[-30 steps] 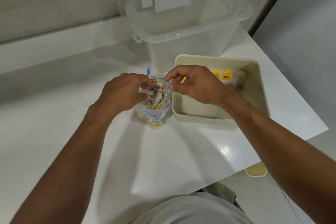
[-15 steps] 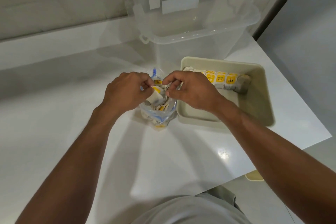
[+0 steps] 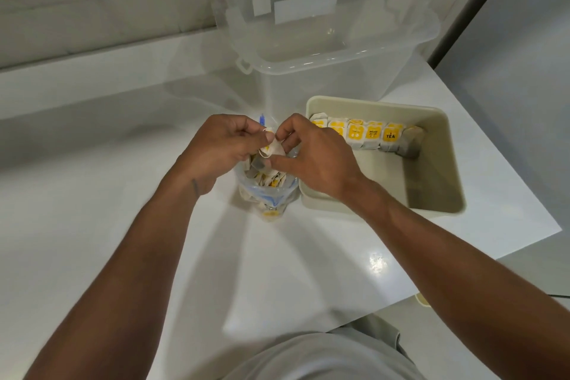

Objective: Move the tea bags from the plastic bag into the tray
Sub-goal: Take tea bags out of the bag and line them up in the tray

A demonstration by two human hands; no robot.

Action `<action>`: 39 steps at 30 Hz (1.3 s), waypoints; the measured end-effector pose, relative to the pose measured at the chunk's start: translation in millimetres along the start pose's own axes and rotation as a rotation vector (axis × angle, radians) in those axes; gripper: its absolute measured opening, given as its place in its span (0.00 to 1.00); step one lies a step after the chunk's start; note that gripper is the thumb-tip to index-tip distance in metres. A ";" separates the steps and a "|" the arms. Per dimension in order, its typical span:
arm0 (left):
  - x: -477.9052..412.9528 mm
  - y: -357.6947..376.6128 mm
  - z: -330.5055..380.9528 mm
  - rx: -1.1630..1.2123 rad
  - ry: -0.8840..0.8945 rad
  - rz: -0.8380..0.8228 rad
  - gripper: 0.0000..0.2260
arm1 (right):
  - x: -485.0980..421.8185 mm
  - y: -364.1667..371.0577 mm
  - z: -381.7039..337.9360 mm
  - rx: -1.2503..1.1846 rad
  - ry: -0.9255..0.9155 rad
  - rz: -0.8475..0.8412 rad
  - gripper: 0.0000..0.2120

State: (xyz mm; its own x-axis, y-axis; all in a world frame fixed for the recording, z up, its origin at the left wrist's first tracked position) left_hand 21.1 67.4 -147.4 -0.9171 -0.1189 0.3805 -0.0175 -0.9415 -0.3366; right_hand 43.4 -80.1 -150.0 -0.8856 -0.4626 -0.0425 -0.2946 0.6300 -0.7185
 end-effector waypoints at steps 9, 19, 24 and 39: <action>-5.3 -14.3 2.5 -0.105 0.037 0.060 0.04 | 2.4 -1.0 17.8 -0.419 0.129 -0.045 0.02; -11.9 -15.3 6.1 -0.273 0.039 0.017 0.04 | 0.9 -14.6 24.0 -0.562 0.179 -0.145 0.07; -5.9 -0.5 17.2 -0.245 0.062 -0.110 0.04 | -4.9 -14.8 14.6 -0.587 0.134 -0.185 0.07; -17.5 42.2 67.8 -0.508 0.295 -0.124 0.08 | 5.2 -86.6 72.4 -0.320 0.185 0.073 0.05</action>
State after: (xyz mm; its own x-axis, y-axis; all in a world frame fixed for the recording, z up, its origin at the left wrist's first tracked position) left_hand 63.5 8.4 -109.8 -0.9665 0.1436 0.2126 -0.2533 -0.6655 -0.7021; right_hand 90.3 -182.2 -138.3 -0.9495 -0.3074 0.0619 -0.3002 0.8337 -0.4635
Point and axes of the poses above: each hand's wrist, its own x-axis away from the middle knuckle, its own y-axis out of the palm, z = x × y, the point moved 9 cm from there along -x, towards the middle knuckle, and after that the axes turned 5 degrees about -y, right-handed, at the moved point
